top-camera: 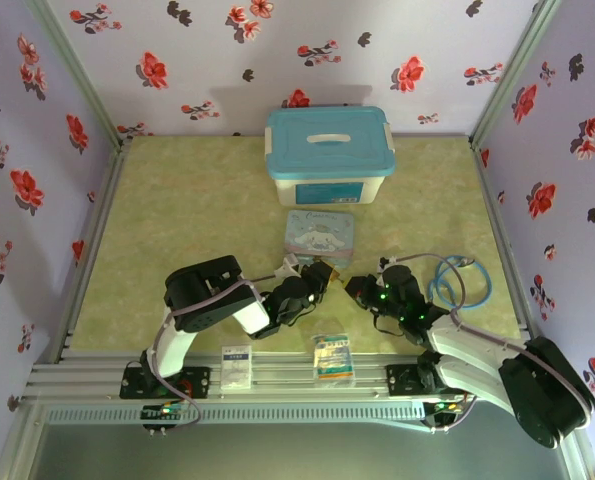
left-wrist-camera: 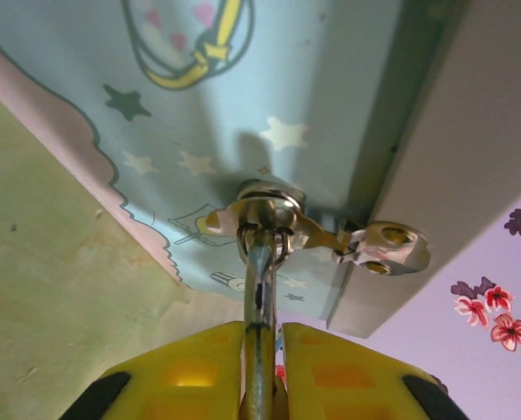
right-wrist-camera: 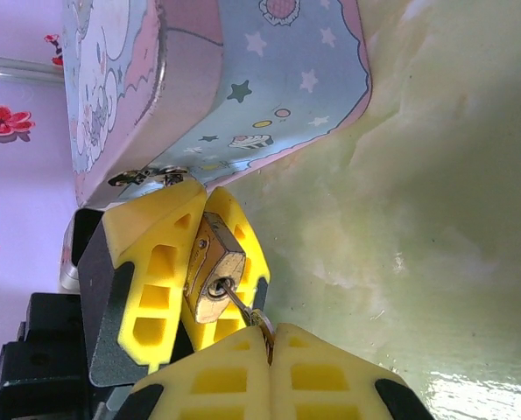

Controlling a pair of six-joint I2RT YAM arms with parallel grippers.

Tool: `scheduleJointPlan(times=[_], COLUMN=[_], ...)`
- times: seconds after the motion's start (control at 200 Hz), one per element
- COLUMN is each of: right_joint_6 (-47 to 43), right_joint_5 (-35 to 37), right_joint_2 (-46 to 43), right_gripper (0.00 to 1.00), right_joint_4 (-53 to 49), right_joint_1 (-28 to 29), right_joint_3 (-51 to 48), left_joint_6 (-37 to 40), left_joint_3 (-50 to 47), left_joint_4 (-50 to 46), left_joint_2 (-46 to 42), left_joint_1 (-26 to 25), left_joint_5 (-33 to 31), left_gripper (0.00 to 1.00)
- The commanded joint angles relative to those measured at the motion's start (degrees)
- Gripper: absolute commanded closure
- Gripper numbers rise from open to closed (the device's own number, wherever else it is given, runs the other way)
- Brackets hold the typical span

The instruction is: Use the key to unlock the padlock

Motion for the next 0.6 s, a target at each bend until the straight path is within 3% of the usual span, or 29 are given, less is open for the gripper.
scheduleJointPlan(times=[0.0,0.24,0.595], right_joint_6=[5.25,4.87,6.31], right_joint_5=[0.60,4.00,5.31], right_joint_2=[-0.28,-4.27,2.17], right_gripper=[1.00,1.00,1.00], right_joint_4=[4.02,-3.70,5.87], right_joint_1=[-0.42,-0.07,1.99], right_joint_3=[0.52,3.17,2.99], left_joint_6=[0.18,-0.39,-0.44], left_joint_3=[1.97,2.76,3.65], left_joint_4=[2.68,2.62,2.59], left_joint_2=[-0.63,0.16,0.49], left_joint_1=[-0.92,-1.14,-1.32], left_joint_5=[2.26,2.84,3.45], left_gripper=[1.00,1.00,1.00])
